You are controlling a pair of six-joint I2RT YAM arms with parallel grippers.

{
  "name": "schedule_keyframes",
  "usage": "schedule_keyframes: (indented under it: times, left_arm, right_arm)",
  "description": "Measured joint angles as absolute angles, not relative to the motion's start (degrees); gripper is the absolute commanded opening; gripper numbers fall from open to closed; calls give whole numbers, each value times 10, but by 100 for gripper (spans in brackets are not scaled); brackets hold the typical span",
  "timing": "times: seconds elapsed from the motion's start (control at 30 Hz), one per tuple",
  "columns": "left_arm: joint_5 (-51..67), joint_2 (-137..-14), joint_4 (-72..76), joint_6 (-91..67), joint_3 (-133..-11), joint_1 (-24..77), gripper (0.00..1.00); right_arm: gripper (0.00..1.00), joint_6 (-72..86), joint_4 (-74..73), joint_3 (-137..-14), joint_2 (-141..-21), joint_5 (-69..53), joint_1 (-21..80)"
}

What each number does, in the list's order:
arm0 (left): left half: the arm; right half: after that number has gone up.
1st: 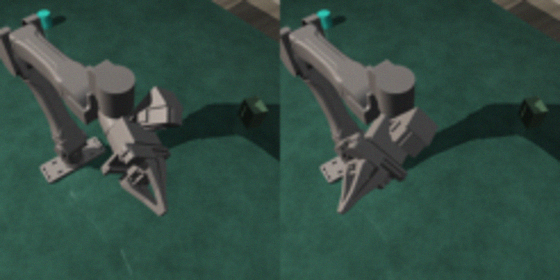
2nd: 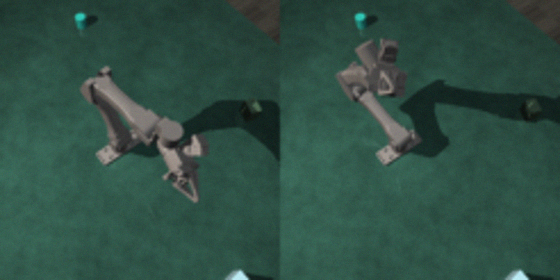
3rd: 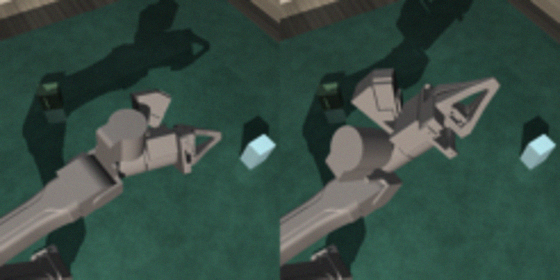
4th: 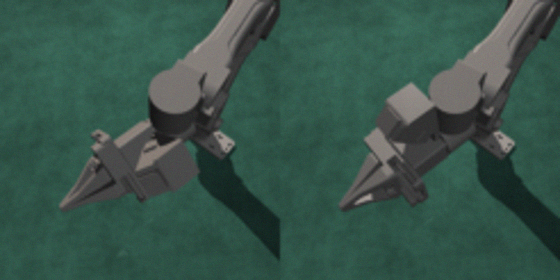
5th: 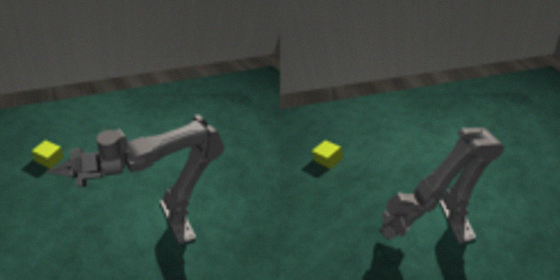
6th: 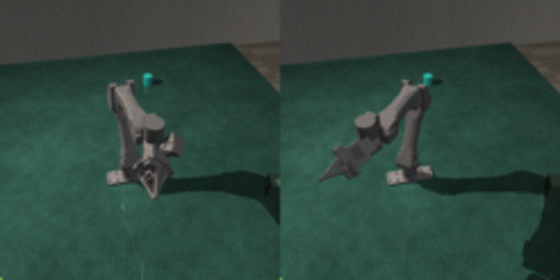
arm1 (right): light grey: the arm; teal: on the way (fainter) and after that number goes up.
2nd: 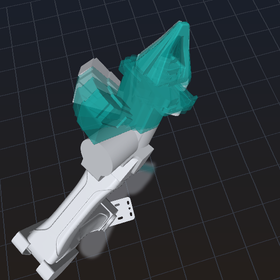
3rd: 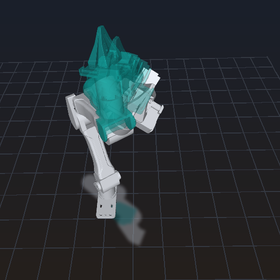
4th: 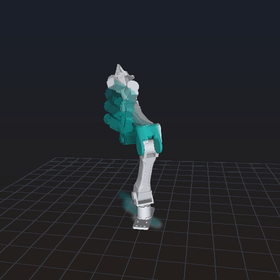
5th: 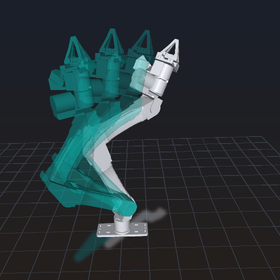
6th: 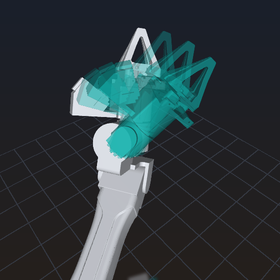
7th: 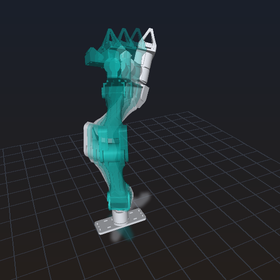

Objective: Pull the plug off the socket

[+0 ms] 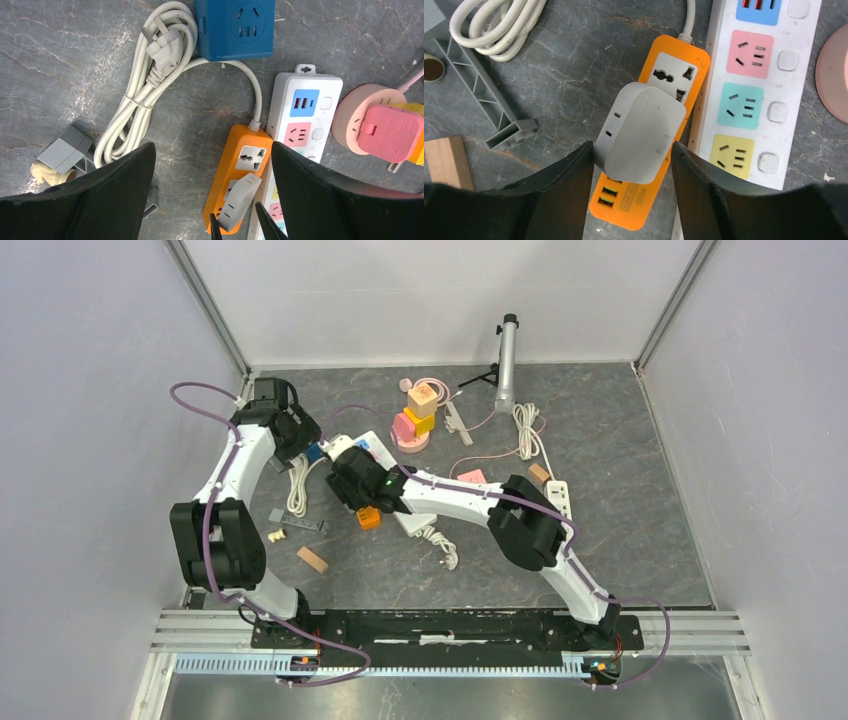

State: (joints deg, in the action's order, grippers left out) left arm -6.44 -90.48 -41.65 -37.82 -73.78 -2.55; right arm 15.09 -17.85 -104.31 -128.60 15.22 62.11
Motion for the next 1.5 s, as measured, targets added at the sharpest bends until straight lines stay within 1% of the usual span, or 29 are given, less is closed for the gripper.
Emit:
schedule_keyframes:
  times: [0.07,0.13,0.27,0.37,0.53,0.7,0.9,1.0,1.17,1.27,1.33,1.5]
  left_arm:
    - [-64,-905,-416,-379,-733,-25,89]
    - [-62,-905,-416,-379,-727,-25,85]
    - [-53,-896,-412,-381,-705,-25,80]
    - [-40,-881,-406,-383,-684,-25,77]
    - [-17,-854,-386,-385,-637,-25,72]
    - [49,-835,-352,-385,-576,-25,66]
    - [141,-835,-301,-385,-526,-25,65]
    - [173,-835,-278,-386,-507,-25,64]
    - [207,-837,-250,-388,-496,-22,54]
    - [211,-839,-247,-387,-489,-18,51]
    - [211,-841,-247,-388,-484,-17,50]
    - [211,-856,-248,-388,-473,-16,50]
  right_arm:
    - [57,150,-184,-1062,-1303,156,621]
    - [49,151,-187,-1068,-1309,157,621]
    - [36,158,-188,-1067,-1305,167,622]
    - [32,172,-173,-1043,-1282,167,618]
    - [29,206,-142,-988,-1246,145,601]
    - [29,236,-98,-935,-1219,103,581]
    - [35,261,-54,-886,-1197,50,563]
    - [35,270,-48,-872,-1196,29,561]
    - [30,288,-36,-845,-1196,-17,554]
    - [30,300,-28,-828,-1196,-38,548]
    - [34,305,-21,-822,-1196,-45,543]
    - [50,305,-1,-820,-1194,-59,535]
